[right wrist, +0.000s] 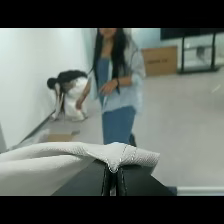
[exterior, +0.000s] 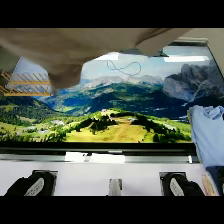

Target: Fold the shirts.

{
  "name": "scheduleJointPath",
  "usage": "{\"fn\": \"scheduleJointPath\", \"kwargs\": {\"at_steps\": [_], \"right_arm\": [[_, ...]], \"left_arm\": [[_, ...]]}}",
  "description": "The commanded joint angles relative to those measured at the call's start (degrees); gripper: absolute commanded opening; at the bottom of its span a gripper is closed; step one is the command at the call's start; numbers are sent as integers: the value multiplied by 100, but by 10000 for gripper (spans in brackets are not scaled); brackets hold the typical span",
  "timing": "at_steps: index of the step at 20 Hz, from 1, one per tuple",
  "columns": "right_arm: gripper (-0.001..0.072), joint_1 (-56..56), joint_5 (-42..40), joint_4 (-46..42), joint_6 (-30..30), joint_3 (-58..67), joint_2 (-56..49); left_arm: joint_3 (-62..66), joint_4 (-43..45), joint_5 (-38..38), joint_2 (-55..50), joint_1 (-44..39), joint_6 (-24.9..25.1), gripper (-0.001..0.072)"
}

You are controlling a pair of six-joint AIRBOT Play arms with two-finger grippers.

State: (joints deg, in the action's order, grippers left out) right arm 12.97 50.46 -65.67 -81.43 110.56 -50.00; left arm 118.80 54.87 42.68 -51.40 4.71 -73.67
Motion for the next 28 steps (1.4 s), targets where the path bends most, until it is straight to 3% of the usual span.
{"fn": "scheduleJointPath", "kwargs": {"at_steps": [1, 6, 9, 13, 16, 19, 22, 28], "right_arm": [[42, -2, 313, -531, 11, 162, 546], [43, -2, 1307, -957, -199, 162, 509], [43, -2, 2055, -1032, -210, 155, 155], [42, -2, 3930, -1032, -190, 79, -1167], [42, -4, 4824, -1029, -216, -546, -2420], [42, -72, 4367, -1029, -640, -1303, -3482], [43, -407, 3407, -1093, -708, -1344, -4509], [43, -968, 20, -1156, -774, -1344, -4905]], "left_arm": [[-98, 116, -76, 522, -2, -50, 32], [-103, 730, 758, 520, -2, -68, 32], [-138, 1495, 1751, 243, -2, -621, 32], [-990, 1873, 3080, -483, -2, -678, 32], [-2212, 1869, 3305, -1215, -52, -680, 33], [-3303, 1864, 3246, -2059, -173, -684, 33], [-3526, 1794, 2763, -3091, -247, -903, 34], [-3488, 1261, 448, -3884, -293, -914, 34]]}}
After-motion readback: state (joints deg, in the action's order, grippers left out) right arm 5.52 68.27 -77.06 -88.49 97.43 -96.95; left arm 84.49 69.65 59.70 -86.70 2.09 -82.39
